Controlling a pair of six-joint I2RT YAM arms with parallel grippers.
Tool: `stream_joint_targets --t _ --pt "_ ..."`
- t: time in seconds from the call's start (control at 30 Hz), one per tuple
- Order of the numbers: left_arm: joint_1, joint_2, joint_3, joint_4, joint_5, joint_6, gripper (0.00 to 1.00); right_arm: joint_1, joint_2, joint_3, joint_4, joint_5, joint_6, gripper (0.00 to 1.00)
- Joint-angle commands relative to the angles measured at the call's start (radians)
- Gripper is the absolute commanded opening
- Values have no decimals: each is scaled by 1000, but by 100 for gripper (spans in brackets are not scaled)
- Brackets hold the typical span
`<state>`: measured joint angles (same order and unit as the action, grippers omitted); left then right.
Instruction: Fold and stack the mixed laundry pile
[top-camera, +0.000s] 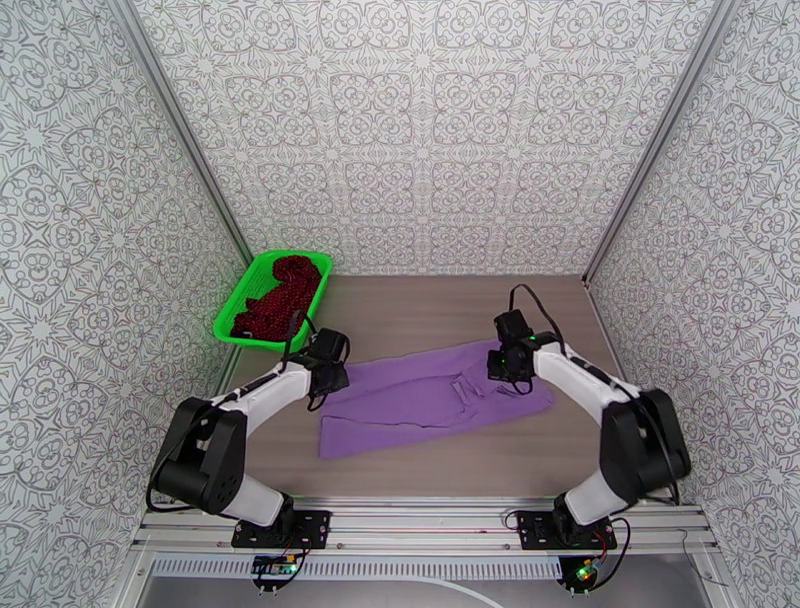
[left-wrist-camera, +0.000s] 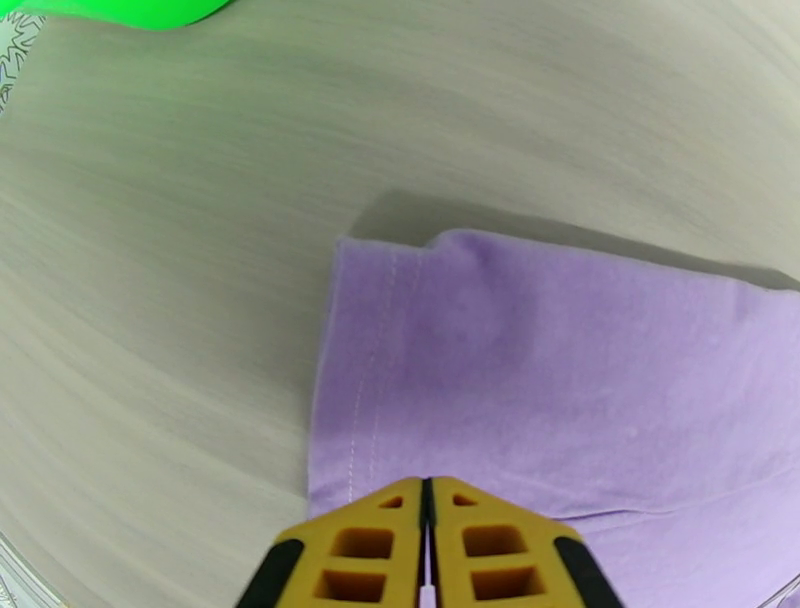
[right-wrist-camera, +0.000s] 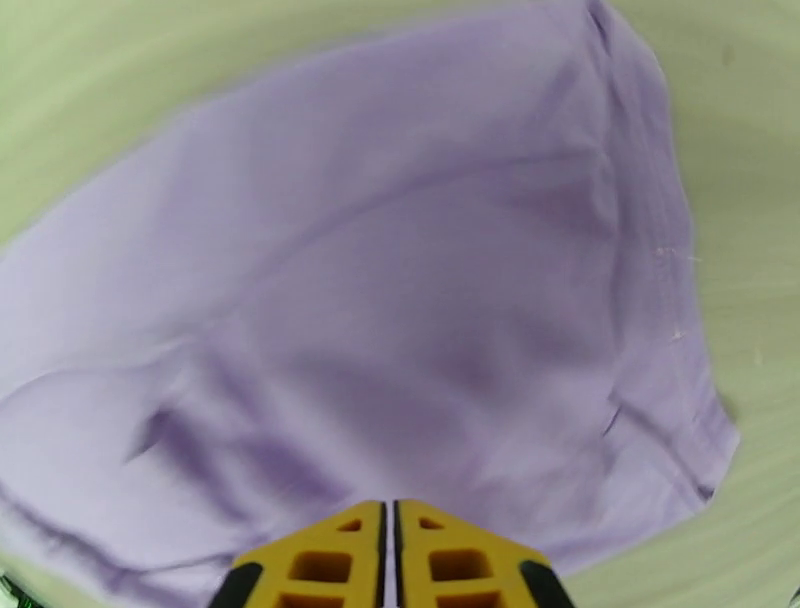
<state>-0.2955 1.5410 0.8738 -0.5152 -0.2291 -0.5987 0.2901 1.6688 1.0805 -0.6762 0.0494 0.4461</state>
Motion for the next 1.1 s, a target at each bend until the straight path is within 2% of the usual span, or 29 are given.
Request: stream_joint_targets --t 0.0,0.17,0.37,0.53,0.9,1.07 --pt "23 38 -19 32 20 14 10 -25 54 -33 46 31 36 10" --pt "46 104 -12 60 47 15 10 -51 117 -49 54 41 60 6" --pt "41 163 1 46 76 -14 10 -110 246 117 3 24 1 4" --pt "12 163 -22 18 110 -65 10 -135 415 359 -95 38 -66 2" --pt "-179 216 -39 -14 185 -210 10 -175 763 965 -284 13 -177 2" --pt "-248 202 -17 -71 166 -251 10 -194 858 1179 -369 6 -223 2"
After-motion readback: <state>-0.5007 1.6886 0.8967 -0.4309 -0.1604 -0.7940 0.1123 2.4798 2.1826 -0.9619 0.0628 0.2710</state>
